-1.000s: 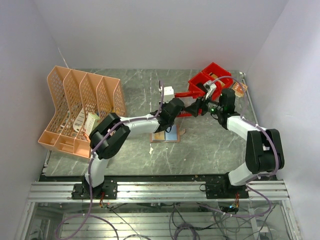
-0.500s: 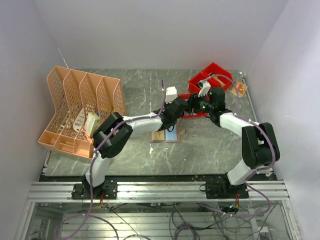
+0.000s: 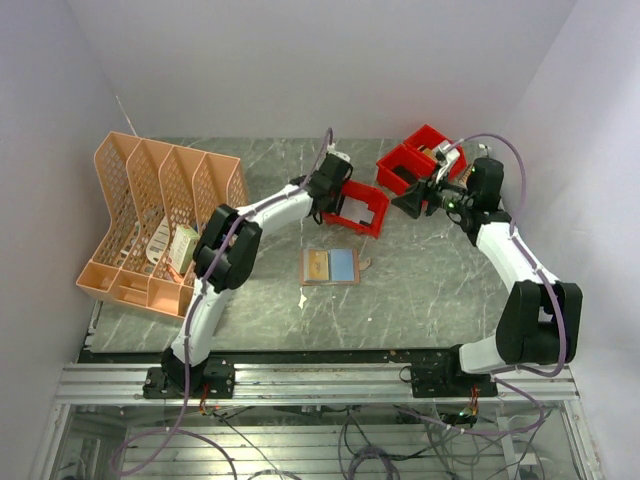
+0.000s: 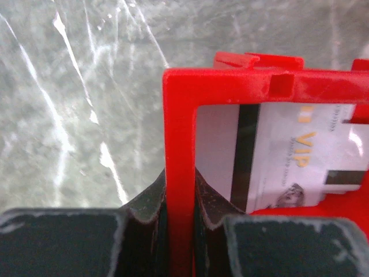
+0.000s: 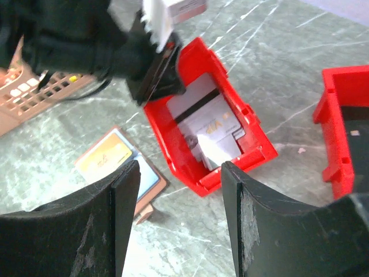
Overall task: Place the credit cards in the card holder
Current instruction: Place the storage box at the center of the board.
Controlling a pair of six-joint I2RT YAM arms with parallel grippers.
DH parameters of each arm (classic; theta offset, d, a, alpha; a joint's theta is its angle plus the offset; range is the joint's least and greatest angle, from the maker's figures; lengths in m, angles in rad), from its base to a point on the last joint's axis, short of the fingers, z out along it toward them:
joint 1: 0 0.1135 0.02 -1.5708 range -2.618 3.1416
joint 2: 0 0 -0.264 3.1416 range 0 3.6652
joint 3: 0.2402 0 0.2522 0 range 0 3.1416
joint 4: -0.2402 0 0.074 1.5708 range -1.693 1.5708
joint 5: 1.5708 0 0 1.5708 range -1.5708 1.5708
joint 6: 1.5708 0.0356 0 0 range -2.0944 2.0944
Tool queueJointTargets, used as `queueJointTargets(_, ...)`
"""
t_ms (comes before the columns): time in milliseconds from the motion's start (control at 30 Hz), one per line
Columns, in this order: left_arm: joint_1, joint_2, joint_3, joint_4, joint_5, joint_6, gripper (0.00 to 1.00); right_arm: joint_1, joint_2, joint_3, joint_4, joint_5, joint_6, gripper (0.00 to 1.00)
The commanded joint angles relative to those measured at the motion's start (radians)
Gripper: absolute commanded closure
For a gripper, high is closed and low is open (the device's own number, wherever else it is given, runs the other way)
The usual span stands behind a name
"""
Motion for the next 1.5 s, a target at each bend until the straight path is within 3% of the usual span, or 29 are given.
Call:
queueJointTargets(0,0.030,0.088,0.226,-0.254,0.113,0.428,0.93,-0.010,0.023,0.001,-0.051,-0.123,-0.059,0.42)
queueJointTargets(200,0.057,0.238,0.500,-0.470,0.224,0.664,0.91,-0.011,0.067,0.004,-0.074,-0.139,-0.080,0.42)
queueJointTargets(333,0.070,0.264,0.528,-0.473,0.288,0.726,0.65,-0.011,0.102,0.005,-0.081,-0.159,-0.073,0.42)
queueJointTargets(500,0.071,0.195,0.452,-0.277,0.168,0.669,0.33,-0.012,0.138,0.011,-0.081,-0.172,-0.056,0.42)
queueJointTargets(600,0.083,0.140,0.435,-0.181,0.118,0.591,0.23,-0.011,0.141,0.012,-0.096,-0.166,-0.075,0.42)
queueJointTargets(700,0.120,0.087,0.452,-0.164,0.204,0.466,0.27,0.004,0.163,0.027,-0.094,-0.111,-0.103,0.41)
queueJointTargets(800,0.144,-0.015,0.345,-0.109,0.330,0.340,0.33,0.057,0.252,0.135,-0.210,0.014,-0.213,0.37)
queueJointTargets(900,0.151,-0.169,0.160,-0.051,0.368,0.200,0.41,0.093,0.343,0.272,-0.300,0.116,-0.324,0.32)
queueJointTargets(1033,0.162,-0.371,-0.153,0.060,0.375,0.005,0.44,0.109,0.459,0.445,-0.392,0.154,-0.395,0.24)
queueJointTargets(1167,0.174,-0.497,-0.384,0.160,0.412,-0.160,0.50,0.179,0.604,0.630,-0.532,0.225,-0.463,0.23)
queueJointTargets(1467,0.175,-0.726,-0.566,0.258,0.367,-0.223,0.46,0.264,0.764,0.817,-0.615,0.398,-0.425,0.30)
